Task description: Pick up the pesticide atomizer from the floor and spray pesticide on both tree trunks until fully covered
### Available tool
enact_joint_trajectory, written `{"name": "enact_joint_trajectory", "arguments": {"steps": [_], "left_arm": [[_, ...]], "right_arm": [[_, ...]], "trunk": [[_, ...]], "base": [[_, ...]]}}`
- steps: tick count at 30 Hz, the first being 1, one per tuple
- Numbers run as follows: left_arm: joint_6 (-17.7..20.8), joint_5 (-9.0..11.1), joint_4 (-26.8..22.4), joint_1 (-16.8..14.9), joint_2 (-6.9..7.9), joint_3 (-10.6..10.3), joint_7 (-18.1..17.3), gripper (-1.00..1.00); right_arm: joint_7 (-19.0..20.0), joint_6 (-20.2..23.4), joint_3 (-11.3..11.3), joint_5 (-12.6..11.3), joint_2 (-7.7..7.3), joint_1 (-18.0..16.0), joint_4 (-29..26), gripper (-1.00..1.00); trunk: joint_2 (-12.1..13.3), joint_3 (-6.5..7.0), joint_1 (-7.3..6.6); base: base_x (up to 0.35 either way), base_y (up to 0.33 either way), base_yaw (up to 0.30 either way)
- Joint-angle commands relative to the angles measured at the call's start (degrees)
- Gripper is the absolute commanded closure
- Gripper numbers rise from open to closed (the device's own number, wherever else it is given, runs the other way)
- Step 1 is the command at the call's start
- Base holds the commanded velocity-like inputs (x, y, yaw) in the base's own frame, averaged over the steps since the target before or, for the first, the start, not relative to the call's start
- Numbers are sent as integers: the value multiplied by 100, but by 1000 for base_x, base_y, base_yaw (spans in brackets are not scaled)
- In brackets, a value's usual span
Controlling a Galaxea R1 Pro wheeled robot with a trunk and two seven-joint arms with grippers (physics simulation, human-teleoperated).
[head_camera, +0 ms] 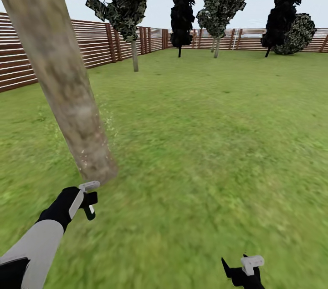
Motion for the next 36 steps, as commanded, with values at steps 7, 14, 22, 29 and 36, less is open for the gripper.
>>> {"name": "enact_joint_trajectory", "arguments": {"steps": [7, 14, 22, 29, 36], "left_arm": [[-4, 9, 17, 0, -14, 18, 8, 100], [-3, 9, 21, 0, -44, 18, 0, 100], [-10, 76, 33, 0, -53, 18, -1, 100], [-12, 132, 38, 0, -53, 18, -1, 100], [-12, 132, 39, 0, -53, 18, -1, 100]], "right_arm": [[0, 0, 0, 1, 3, 0, 0, -100], [0, 0, 0, 1, 7, 0, 0, -100], [0, 0, 0, 1, 2, 0, 0, -100], [0, 0, 0, 1, 4, 0, 0, -100], [0, 0, 0, 1, 4, 0, 0, -100]], "trunk": [[0, 0, 0], [0, 0, 0], [0, 0, 0], [0, 0, 0], [0, 0, 0]], "base": [[224, -203, 150], [224, -203, 277], [224, -203, 66], [200, -216, 99], [23, -272, 276]]}}
